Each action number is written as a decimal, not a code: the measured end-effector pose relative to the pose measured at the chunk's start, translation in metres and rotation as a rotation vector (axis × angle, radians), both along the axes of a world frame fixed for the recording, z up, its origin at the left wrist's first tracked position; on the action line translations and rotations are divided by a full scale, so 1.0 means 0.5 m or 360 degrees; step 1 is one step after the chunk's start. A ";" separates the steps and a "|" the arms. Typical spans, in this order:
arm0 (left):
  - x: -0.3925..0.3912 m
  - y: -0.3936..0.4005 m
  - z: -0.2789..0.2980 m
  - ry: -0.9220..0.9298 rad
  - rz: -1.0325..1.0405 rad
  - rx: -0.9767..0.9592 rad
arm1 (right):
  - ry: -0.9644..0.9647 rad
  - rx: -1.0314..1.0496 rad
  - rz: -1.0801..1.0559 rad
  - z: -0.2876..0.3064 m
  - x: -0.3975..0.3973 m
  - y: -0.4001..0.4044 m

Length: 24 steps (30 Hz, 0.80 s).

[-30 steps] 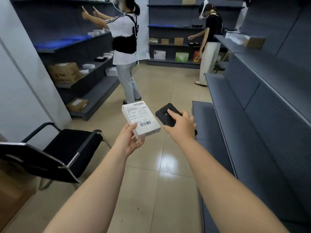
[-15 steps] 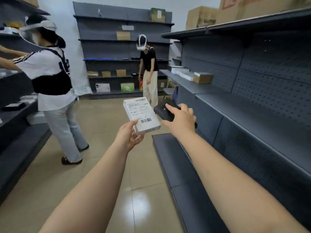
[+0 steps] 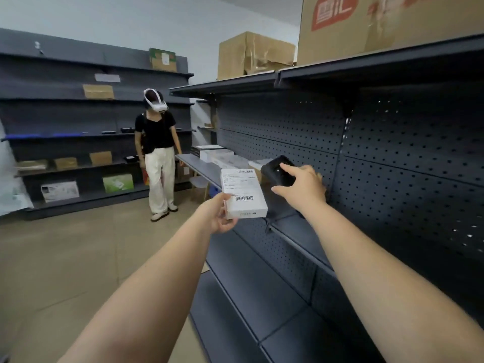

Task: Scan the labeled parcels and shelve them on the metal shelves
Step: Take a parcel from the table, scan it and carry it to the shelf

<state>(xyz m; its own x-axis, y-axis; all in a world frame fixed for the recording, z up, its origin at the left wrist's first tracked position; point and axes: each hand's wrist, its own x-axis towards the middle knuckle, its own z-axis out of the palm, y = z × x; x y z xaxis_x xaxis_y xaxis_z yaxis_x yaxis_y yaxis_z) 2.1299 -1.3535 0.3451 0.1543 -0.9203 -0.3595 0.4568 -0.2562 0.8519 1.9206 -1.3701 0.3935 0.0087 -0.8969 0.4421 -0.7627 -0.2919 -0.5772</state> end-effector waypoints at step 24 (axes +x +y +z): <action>-0.038 -0.580 0.024 -0.2578 -0.1217 -0.1037 | -0.0050 0.0148 -0.1108 -0.049 0.070 -0.442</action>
<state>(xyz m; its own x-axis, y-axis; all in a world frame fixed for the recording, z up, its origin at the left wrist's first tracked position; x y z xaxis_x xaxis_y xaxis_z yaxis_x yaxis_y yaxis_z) 2.1109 -1.6437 0.3569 -0.5080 -0.8582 0.0733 -0.8037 0.5029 0.3181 1.9557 -1.5912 0.3688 -0.5926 -0.7235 0.3540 -0.7370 0.3098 -0.6007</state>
